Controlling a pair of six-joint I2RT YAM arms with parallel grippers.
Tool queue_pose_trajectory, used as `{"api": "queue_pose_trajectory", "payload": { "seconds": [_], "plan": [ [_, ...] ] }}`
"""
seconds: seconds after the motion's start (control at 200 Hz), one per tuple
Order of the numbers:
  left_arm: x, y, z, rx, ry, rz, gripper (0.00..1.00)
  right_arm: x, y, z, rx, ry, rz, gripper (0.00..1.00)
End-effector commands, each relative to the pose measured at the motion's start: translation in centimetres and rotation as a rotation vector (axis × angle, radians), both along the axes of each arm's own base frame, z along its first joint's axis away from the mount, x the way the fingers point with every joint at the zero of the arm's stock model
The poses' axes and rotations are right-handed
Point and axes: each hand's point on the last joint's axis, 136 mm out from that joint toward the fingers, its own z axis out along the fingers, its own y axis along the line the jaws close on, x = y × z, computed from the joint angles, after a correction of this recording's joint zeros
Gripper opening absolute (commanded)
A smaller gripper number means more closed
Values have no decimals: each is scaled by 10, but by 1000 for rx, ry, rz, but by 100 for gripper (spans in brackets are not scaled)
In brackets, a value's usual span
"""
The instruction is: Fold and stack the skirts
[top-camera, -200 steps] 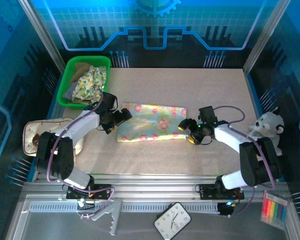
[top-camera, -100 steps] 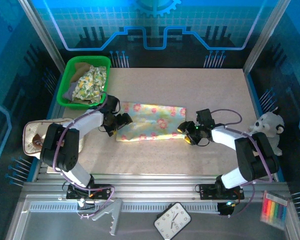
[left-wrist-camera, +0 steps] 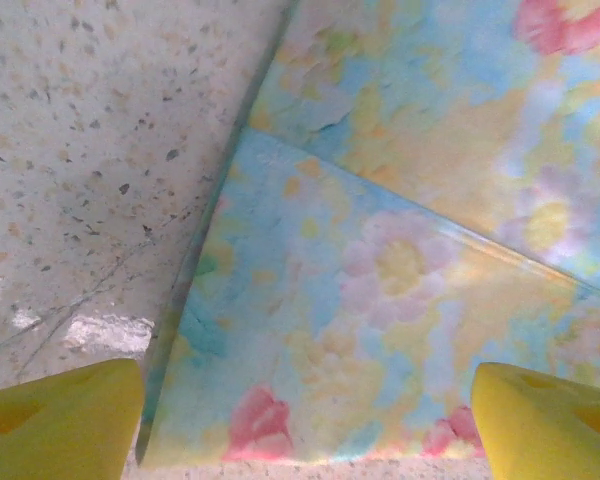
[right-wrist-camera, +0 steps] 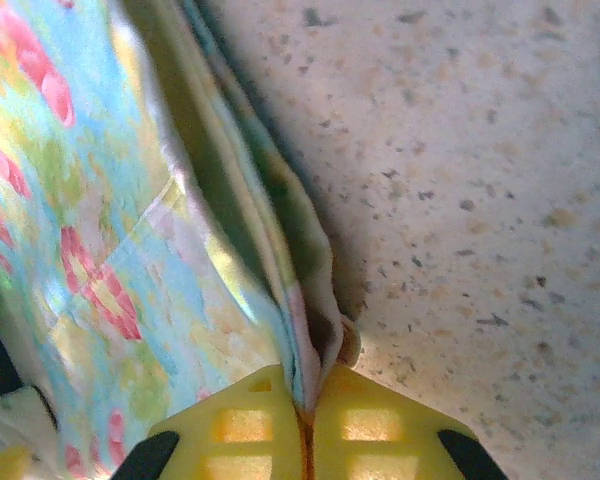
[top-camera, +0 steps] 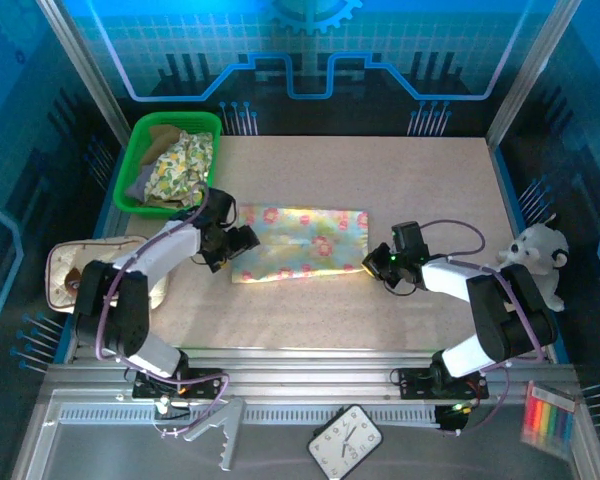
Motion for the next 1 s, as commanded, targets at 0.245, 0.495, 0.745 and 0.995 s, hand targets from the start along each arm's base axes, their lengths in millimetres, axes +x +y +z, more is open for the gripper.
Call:
{"api": "queue_pose_trajectory", "payload": {
  "seconds": [0.245, 0.495, 0.745, 0.995],
  "plan": [
    [-1, -129, 20, -161, -3, -293, 36, 8, 0, 5, -73, -38, 42, 0],
    [-11, -175, -18, -285, 112, -366, 0, 8, -2, 6, -90, -37, 45, 0],
    [-12, -174, -61, -237, 193, -367, 0, 11, -2, 12, -94, -63, 47, 0],
    [-16, -174, -69, -248, 205, -363, 0, 43, 28, 85, -187, -393, 242, 0]
  ]
}}
